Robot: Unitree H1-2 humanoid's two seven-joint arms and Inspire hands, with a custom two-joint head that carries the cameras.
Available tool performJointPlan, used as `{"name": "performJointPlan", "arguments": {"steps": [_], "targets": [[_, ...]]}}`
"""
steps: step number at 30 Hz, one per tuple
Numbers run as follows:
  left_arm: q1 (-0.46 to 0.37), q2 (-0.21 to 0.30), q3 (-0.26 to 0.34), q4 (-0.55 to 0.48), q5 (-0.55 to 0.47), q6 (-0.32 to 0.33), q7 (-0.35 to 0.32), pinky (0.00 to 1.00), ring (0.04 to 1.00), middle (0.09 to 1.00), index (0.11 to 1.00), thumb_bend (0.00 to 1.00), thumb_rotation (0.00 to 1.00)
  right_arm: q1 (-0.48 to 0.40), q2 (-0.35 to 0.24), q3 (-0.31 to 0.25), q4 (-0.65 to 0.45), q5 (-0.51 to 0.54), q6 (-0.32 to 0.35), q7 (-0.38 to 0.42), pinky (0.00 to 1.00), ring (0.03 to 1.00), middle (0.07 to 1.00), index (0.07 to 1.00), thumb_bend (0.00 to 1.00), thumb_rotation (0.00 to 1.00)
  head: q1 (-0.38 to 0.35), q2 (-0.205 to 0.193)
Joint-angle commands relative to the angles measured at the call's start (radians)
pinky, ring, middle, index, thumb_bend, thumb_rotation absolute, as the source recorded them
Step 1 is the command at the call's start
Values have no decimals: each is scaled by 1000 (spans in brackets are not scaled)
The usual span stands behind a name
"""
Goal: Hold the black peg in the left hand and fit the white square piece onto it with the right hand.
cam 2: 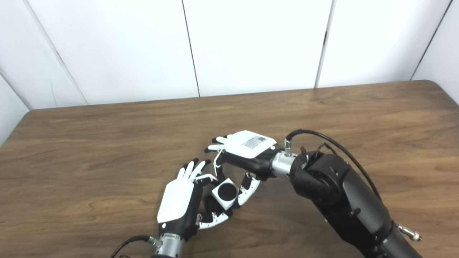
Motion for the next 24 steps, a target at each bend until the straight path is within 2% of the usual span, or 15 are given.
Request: {"name": "performJointPlan", "arguments": {"steps": [1, 2, 3, 4, 5, 7, 11, 12, 13, 14, 15, 18, 24], "targets": [[6, -10, -14, 5, 20, 12, -28, 1000, 996, 936, 494, 505, 87, -22, -6, -11, 5, 4, -18, -19, 1000, 1000, 945, 493, 521, 162, 2, 2], [7, -10, -14, 3, 20, 13, -29, 1000, 996, 936, 494, 505, 87, -20, -7, -13, 10, 3, -14, -17, 1000, 1000, 946, 493, 521, 163, 2, 2], [7, -10, -13, 2, 19, 13, -30, 1000, 996, 937, 494, 505, 87, -19, -8, -13, 12, 2, -11, -16, 1000, 1000, 948, 572, 715, 275, 2, 2], [9, -10, -12, 0, 20, 17, -33, 1000, 997, 938, 494, 505, 87, -15, -8, -15, 19, 3, -6, -15, 1000, 1000, 949, 606, 796, 319, 1, 2], [9, -11, -12, -2, 20, 21, -36, 1000, 999, 940, 495, 505, 87, -13, -8, -16, 24, 4, -4, -15, 1000, 1000, 951, 634, 861, 351, 1, 2], [11, -11, -11, -7, 22, 27, -43, 1000, 1000, 942, 495, 505, 88, -10, -10, -18, 32, 8, 0, -12, 1000, 1000, 954, 666, 924, 384, 1, 3], [13, -9, -10, -11, 23, 30, -46, 1000, 996, 929, 495, 505, 89, -6, -15, -23, 36, 8, 11, -4, 1000, 1000, 960, 704, 980, 427, 0, 5], [12, -8, -9, -11, 22, 30, -46, 1000, 985, 918, 561, 593, 231, -5, -16, -24, 35, 7, 13, -2, 1000, 1000, 958, 708, 995, 440, -1, 5], [12, -7, -9, -11, 24, 30, -47, 1000, 985, 918, 561, 593, 231, -5, -18, -24, 34, 5, 13, -2, 1000, 1000, 958, 708, 995, 440, -1, 5], [11, -5, -10, -11, 28, 30, -48, 1000, 974, 906, 631, 693, 395, -4, -19, -25, 34, 4, 12, -3, 1000, 1000, 956, 706, 1000, 453, -1, 5], [10, -3, -11, -11, 34, 32, -50, 1000, 969, 901, 652, 720, 438, -4, -21, -25, 33, 3, 11, -3, 1000, 1000, 955, 703, 1000, 455, -1, 5], [8, 1, -13, -11, 48, 38, -58, 1000, 962, 892, 699, 768, 496, -3, -22, -26, 31, -1, 13, -2, 1000, 1000, 954, 690, 1000, 454, 0, 5], [11, 3, -5, -24, 64, 48, -85, 1000, 958, 893, 762, 820, 540, -1, -22, -29, 28, -3, 22, 4, 1000, 1000, 955, 679, 1000, 455, 2, 6]]}}
